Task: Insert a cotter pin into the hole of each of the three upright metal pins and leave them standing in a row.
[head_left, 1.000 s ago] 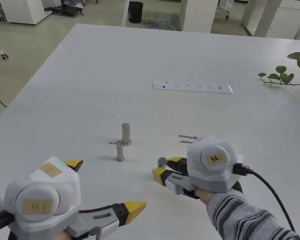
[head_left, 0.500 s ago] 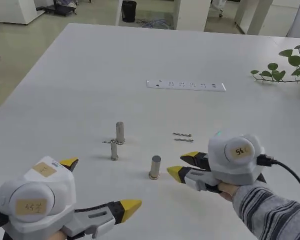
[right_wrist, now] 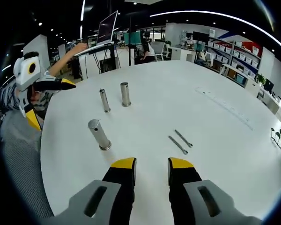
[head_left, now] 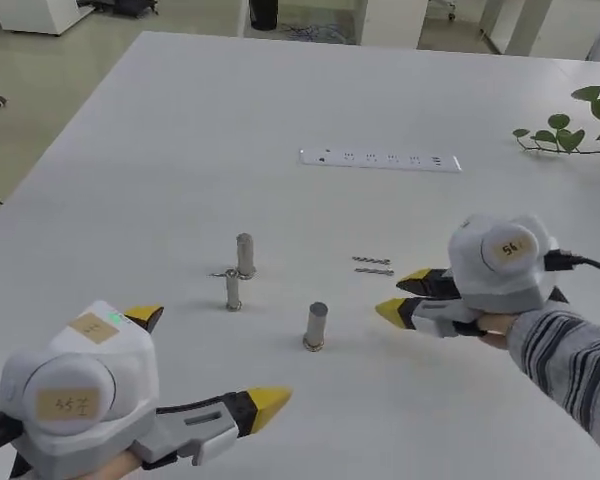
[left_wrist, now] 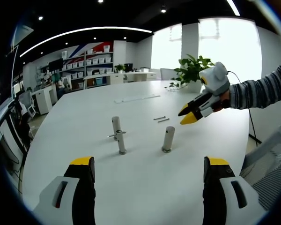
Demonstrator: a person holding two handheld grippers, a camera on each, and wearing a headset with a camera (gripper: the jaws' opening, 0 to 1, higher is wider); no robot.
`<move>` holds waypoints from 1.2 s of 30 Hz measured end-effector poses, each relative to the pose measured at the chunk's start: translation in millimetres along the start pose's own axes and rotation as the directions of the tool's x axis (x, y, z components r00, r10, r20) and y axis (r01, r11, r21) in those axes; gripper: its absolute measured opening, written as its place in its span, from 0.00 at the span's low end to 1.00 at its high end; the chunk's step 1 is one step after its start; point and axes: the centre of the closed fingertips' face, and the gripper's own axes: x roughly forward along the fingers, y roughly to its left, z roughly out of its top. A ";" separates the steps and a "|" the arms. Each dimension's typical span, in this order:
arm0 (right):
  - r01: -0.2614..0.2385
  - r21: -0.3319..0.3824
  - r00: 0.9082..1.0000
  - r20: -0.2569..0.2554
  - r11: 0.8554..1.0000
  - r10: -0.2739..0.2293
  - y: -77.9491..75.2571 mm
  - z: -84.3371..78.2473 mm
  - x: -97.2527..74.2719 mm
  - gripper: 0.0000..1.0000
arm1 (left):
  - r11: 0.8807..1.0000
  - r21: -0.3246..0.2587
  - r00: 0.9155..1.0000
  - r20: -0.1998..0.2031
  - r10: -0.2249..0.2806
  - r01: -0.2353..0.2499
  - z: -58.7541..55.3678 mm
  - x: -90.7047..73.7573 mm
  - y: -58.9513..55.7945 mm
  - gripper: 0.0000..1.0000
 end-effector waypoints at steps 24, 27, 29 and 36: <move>-0.098 -0.111 0.963 -0.260 0.989 0.066 -46.2 -2.0 42.6 0.17 | 1.000 -0.024 1.000 -0.013 0.007 -0.007 -5.8 6.1 6.8 0.93; -0.113 -0.115 0.958 -0.275 0.987 0.077 -44.8 -3.0 44.4 0.14 | 1.000 -0.023 1.000 -0.013 0.008 -0.009 -5.2 6.3 7.8 0.93; -0.126 -0.116 0.952 -0.293 0.985 0.088 -43.8 -5.0 45.7 0.11 | 1.000 -0.024 1.000 -0.012 0.009 -0.009 -4.8 6.4 8.2 0.93; -0.161 -0.123 0.935 -0.335 0.979 0.112 -40.3 -7.9 46.9 0.06 | 1.000 -0.022 1.000 -0.020 0.003 -0.004 -6.0 8.2 8.3 0.92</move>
